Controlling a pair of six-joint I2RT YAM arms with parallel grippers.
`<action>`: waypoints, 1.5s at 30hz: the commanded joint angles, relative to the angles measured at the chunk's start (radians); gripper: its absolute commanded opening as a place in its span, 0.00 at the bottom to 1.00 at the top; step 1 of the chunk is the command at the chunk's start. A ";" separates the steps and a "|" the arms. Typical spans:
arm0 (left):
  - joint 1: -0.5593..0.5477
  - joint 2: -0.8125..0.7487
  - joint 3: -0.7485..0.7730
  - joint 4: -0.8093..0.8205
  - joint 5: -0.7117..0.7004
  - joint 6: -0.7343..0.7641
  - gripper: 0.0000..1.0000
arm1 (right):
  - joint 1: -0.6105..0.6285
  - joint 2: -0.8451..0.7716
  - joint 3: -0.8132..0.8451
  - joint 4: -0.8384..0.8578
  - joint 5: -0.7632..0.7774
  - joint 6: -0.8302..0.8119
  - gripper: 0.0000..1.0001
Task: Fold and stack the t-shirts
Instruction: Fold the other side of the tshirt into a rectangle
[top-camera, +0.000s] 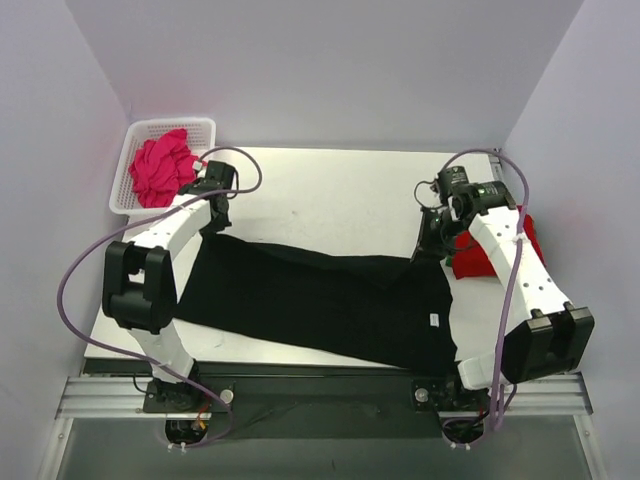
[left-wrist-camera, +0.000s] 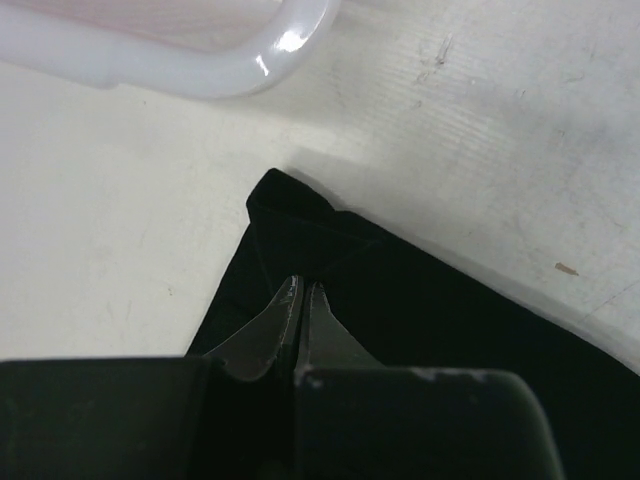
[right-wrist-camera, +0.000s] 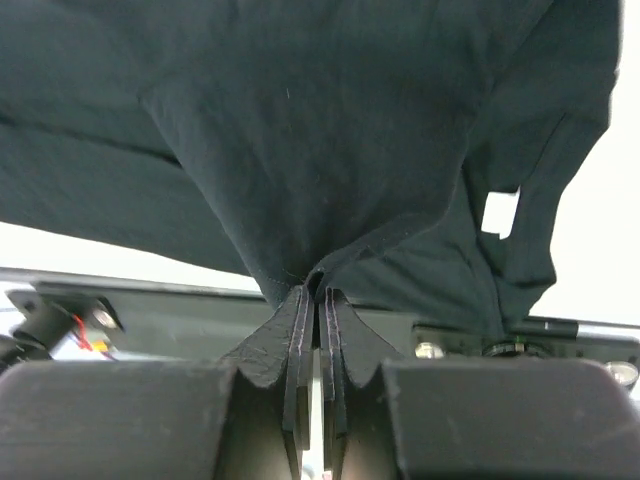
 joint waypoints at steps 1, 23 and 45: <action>0.006 -0.077 -0.054 0.040 -0.016 -0.072 0.00 | 0.038 -0.030 -0.070 -0.048 -0.014 0.013 0.00; 0.041 -0.179 -0.282 0.040 -0.010 -0.156 0.22 | 0.126 -0.134 -0.267 -0.053 -0.003 0.065 0.00; 0.095 -0.304 -0.374 0.158 0.228 -0.231 0.50 | 0.199 -0.150 -0.340 -0.062 -0.009 0.089 0.00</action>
